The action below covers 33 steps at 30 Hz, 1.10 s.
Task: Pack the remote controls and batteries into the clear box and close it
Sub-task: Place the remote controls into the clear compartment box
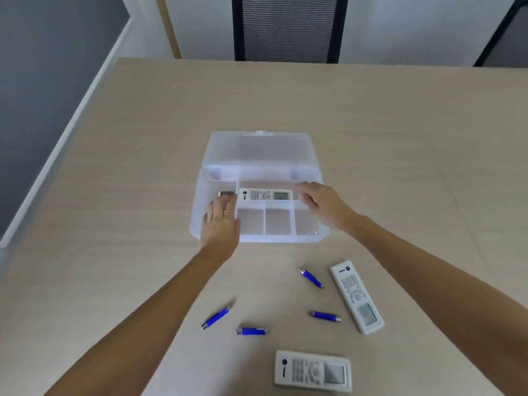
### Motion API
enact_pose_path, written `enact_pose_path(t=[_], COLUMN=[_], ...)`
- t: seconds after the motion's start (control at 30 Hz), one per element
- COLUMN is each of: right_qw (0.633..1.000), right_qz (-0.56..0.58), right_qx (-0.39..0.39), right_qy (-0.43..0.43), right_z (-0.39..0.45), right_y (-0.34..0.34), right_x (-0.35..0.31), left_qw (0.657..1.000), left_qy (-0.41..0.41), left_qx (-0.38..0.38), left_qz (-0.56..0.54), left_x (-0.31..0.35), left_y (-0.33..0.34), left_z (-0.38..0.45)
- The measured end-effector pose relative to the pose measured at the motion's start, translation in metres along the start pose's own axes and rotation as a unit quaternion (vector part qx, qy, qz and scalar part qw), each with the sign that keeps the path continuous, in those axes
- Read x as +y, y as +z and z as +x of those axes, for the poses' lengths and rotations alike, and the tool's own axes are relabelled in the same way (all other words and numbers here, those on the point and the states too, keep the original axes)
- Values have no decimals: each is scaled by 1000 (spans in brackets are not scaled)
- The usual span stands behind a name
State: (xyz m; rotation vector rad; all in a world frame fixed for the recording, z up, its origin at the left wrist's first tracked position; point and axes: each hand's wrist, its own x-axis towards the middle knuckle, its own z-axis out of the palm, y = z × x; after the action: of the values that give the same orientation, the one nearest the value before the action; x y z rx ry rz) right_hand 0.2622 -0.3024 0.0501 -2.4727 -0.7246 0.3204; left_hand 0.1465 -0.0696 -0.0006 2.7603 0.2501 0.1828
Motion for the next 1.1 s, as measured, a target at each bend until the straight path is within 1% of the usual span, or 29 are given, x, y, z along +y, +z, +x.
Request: enact_pose_path(t=[0.03, 0.07, 0.1, 0.13, 0.17, 0.23, 0.3, 0.4, 0.43, 0.5, 0.57, 0.63, 0.7, 0.8, 0.87, 0.93, 0.97, 1.0, 1.1], right_qw=[999, 996, 992, 984, 973, 944, 929, 931, 932, 930, 925, 917, 906, 865, 840, 805, 792, 785, 796], right_qz=[6, 6, -5, -24, -44, -68, -72, -82, -89, -86, -43, 35, 133, 328, 409, 485, 513, 529, 528], right_qx=[28, 41, 37, 16, -22, -106, -143, -131, -121, -111, -107, -88, -60, -16, 6, 38, 51, 60, 69], right_qy=[33, 76, 124, 175, 226, 306, 334, 332, 331, 340, 362, 386, 398, 381, 356, 338, 328, 317, 286], right_z=[-25, -51, -78, -103, -124, -162, -189, -212, -216, -217, -217, -215, -212, -203, -193, -177, -167, -157, -125], right_y=[-4, -6, -6, -1, 6, 26, 47, 68, 72, 75, 75, 68, 53, 20, -5, -27, -36, -45, -58], right_x=[12, 24, 36, 48, 59, 70, 72, 72, 72, 72, 74, 79, 85, 92, 93, 89, 86, 83, 77], left_qw=[999, 994, 984, 971, 955, 916, 877, 838, 833, 838, 841, 856, 880, 900, 909, 915, 917, 921, 937], left_qy=[49, 106, 164, 210, 239, 275, 308, 329, 328, 321, 312, 263, 174, 70, 23, -19, -32, -39, -33], left_qx=[-1, -20, -57, -109, -174, -292, -369, -423, -425, -414, -410, -426, -441, -409, -361, -313, -295, -282, -275], left_qz=[-21, -31, -33, -32, -33, -28, 3, 104, 130, 155, 163, 125, 28, -135, -206, -255, -267, -267, -213], left_x=[7, 13, 20, 27, 35, 54, 76, 106, 113, 123, 127, 123, 113, 93, 82, 73, 69, 66, 59], left_y=[-1, 0, 2, 7, 12, 25, 40, 61, 65, 69, 67, 63, 50, 13, -15, -37, -43, -46, -42], left_z=[-16, -34, -54, -73, -90, -120, -146, -178, -186, -195, -195, -189, -172, -119, -69, -19, 4, 26, 84])
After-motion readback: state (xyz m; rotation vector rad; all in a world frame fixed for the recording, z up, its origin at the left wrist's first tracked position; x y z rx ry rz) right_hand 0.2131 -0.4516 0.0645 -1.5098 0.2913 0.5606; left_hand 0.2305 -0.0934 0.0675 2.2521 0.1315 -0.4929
